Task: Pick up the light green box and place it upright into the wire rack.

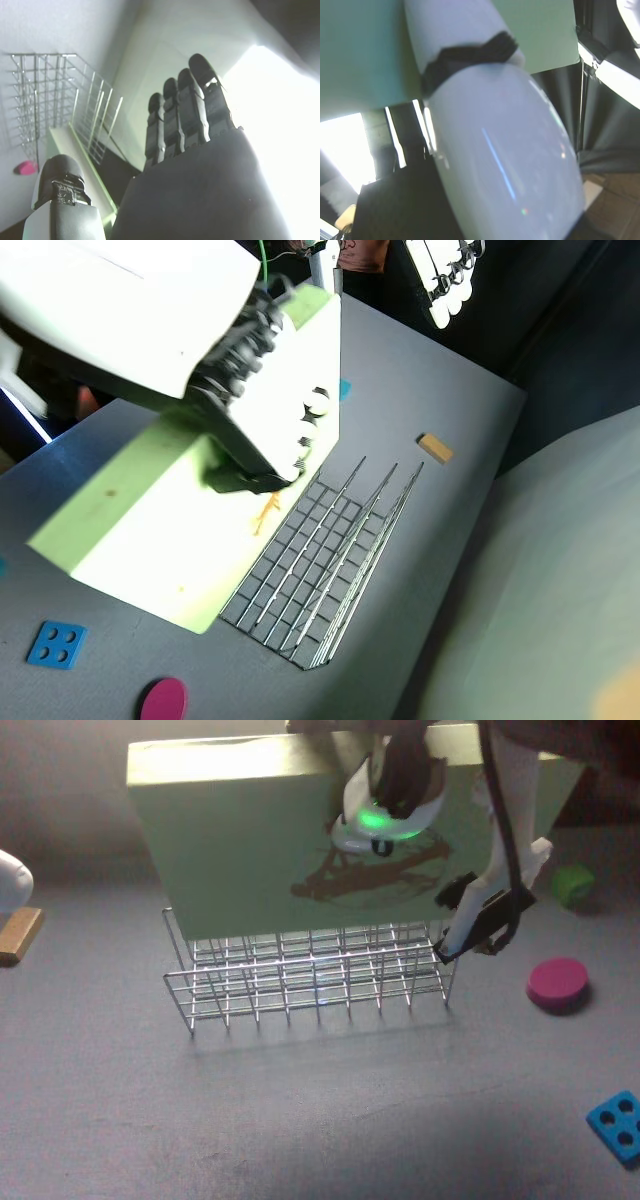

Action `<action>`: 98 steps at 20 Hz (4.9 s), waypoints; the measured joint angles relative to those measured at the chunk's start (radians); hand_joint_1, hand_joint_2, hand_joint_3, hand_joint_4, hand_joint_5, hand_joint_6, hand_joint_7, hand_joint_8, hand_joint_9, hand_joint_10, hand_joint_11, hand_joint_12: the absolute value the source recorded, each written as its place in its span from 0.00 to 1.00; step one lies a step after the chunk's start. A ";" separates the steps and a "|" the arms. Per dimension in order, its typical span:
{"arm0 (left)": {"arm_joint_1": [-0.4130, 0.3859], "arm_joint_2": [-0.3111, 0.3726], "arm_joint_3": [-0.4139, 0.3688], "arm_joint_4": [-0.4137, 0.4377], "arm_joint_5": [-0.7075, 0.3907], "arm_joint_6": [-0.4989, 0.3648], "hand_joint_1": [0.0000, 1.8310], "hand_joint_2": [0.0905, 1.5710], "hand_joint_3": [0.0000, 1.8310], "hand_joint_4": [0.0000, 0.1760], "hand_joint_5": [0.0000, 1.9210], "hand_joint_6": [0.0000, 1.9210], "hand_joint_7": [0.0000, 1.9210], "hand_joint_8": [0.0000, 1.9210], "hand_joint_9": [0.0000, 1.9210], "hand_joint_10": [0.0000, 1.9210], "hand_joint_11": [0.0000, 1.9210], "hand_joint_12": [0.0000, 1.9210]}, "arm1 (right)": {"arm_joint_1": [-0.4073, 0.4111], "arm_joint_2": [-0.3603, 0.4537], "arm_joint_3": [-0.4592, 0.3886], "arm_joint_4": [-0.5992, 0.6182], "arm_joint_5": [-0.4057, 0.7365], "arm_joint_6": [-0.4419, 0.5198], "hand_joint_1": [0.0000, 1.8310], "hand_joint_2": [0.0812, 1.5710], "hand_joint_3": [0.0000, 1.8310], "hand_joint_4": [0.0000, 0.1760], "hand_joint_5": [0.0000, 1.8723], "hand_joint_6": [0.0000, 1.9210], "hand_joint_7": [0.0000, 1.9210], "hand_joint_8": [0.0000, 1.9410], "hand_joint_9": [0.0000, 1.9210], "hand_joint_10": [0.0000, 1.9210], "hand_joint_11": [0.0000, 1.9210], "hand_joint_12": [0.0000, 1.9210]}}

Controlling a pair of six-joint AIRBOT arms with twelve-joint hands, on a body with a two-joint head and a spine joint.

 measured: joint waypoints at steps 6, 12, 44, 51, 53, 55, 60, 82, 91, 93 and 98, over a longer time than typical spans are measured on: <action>-0.005 0.000 -0.003 -0.004 0.003 0.005 0.10 0.66 0.00 0.00 0.09 0.00 0.10 0.00 0.09 0.00 0.00 0.37 | -0.032 -0.060 0.058 -0.045 -0.024 0.002 0.67 0.72 0.00 0.00 0.45 0.54 0.51 0.61 0.41 0.63 0.35 0.83; -0.005 0.000 -0.003 -0.003 0.001 0.011 0.10 0.66 0.00 0.00 0.09 0.00 0.11 0.00 0.09 0.00 0.00 0.36 | -0.043 -0.093 0.082 -0.048 -0.031 0.001 0.67 0.72 0.00 0.00 0.46 0.54 0.51 0.61 0.41 0.65 0.36 0.85; -0.005 0.000 -0.003 -0.024 -0.031 0.019 0.09 0.66 0.00 0.00 0.09 0.00 0.11 0.00 0.09 0.00 0.00 0.38 | -0.188 -0.243 0.320 0.014 -0.121 0.003 0.67 0.73 0.00 0.00 0.44 0.56 0.50 0.64 0.39 0.66 0.34 0.86; -0.012 0.000 -0.003 -0.032 -0.027 0.019 0.09 0.66 0.00 0.00 0.10 0.00 0.11 0.00 0.09 0.00 0.00 0.38 | -0.223 -0.268 0.350 0.009 -0.134 0.003 0.67 0.73 0.00 0.00 0.44 0.56 0.50 0.63 0.39 0.66 0.35 0.85; -0.012 0.000 -0.003 -0.029 -0.027 0.019 0.09 0.66 0.00 0.00 0.10 0.00 0.11 0.00 0.09 0.00 0.00 0.38 | -0.231 -0.271 0.357 0.007 -0.137 0.003 0.67 0.73 0.00 0.00 0.44 0.56 0.50 0.63 0.39 0.66 0.35 0.85; -0.012 0.000 -0.003 -0.032 -0.026 0.019 0.09 0.66 0.00 0.00 0.10 0.00 0.11 0.00 0.09 0.00 0.00 0.38 | -0.239 -0.275 0.368 0.009 -0.140 0.004 0.67 0.73 0.00 0.00 0.44 0.55 0.50 0.64 0.40 0.66 0.36 0.85; -0.012 0.000 -0.003 -0.031 -0.026 0.019 0.09 0.66 0.00 0.00 0.10 0.00 0.11 0.00 0.09 0.00 0.00 0.38 | -0.245 -0.275 0.375 0.024 -0.137 0.013 0.67 0.73 0.00 0.00 0.44 0.55 0.51 0.63 0.40 0.66 0.35 0.85; -0.024 0.000 -0.003 -0.041 -0.023 0.034 0.07 0.67 0.00 0.00 0.09 0.00 0.10 0.00 0.08 0.00 0.00 0.36 | -0.218 -0.230 0.344 0.065 -0.135 0.003 0.47 0.67 0.00 0.00 0.34 0.00 0.41 0.00 0.32 0.15 0.10 0.70; -0.024 -0.001 -0.027 -0.080 -0.068 0.035 0.07 0.67 0.00 0.00 0.09 0.00 0.10 0.00 0.09 0.00 0.00 0.37 | -0.134 -0.088 0.209 0.080 -0.123 0.002 0.45 0.65 0.00 0.00 0.33 0.00 0.39 0.00 0.31 0.13 0.10 0.69; -0.018 -0.001 -0.043 -0.092 -0.074 0.034 0.07 0.67 0.00 0.00 0.09 0.00 0.10 0.00 0.09 0.00 0.00 0.37 | -0.112 -0.011 0.135 0.063 -0.115 0.000 0.44 0.65 0.00 0.00 0.33 0.00 0.39 0.00 0.31 0.13 0.09 0.69; 0.037 -0.001 -0.076 -0.098 -0.098 -0.015 0.07 0.67 0.00 0.00 0.09 0.00 0.10 0.00 0.09 0.00 0.00 0.36 | -0.075 0.177 -0.098 -0.121 -0.123 0.000 0.44 0.65 0.00 0.00 0.34 0.01 0.40 0.00 0.32 0.13 0.10 0.71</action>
